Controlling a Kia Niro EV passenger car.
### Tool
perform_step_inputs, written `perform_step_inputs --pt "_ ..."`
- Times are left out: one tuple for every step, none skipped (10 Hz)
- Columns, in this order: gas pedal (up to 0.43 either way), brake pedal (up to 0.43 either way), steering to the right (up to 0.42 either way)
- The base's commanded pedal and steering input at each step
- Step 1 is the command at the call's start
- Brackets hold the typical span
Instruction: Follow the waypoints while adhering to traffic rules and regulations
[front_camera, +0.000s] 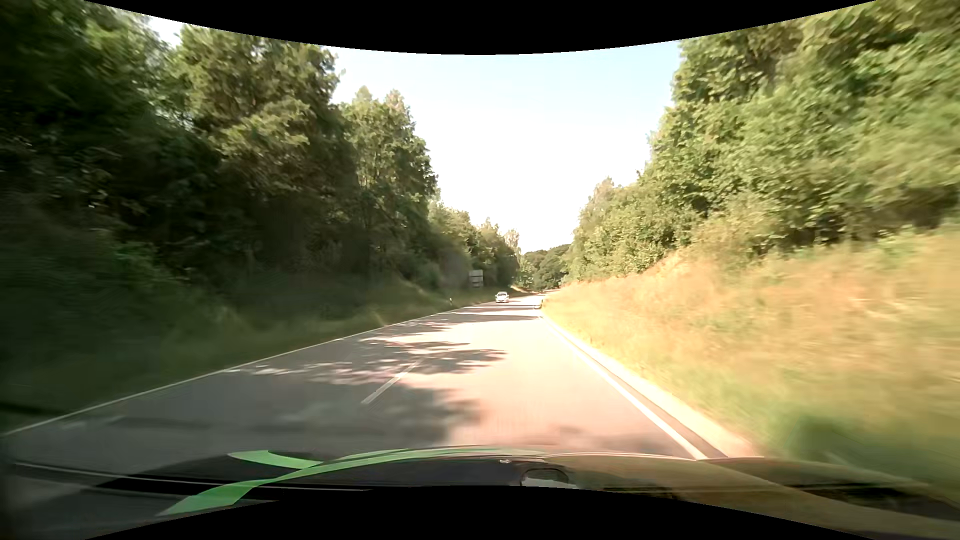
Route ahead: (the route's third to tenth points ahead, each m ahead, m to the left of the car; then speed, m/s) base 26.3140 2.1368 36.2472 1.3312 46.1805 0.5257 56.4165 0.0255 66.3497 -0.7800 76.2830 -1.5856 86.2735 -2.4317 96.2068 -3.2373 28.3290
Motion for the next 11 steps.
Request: perform_step_inputs --pt "0.24 0.0 0.007" --pt "0.24 0.0 0.007" --pt "0.24 0.0 0.007" --pt "0.248 0.0 0.007" --pt "0.268 0.0 0.007" --pt "0.28 0.0 0.007" --pt "0.287 0.0 0.007" --pt "0.299 0.0 0.007" --pt "0.311 0.0 0.006" --pt "0.319 0.0 0.006" --pt "0.319 0.0 0.006"
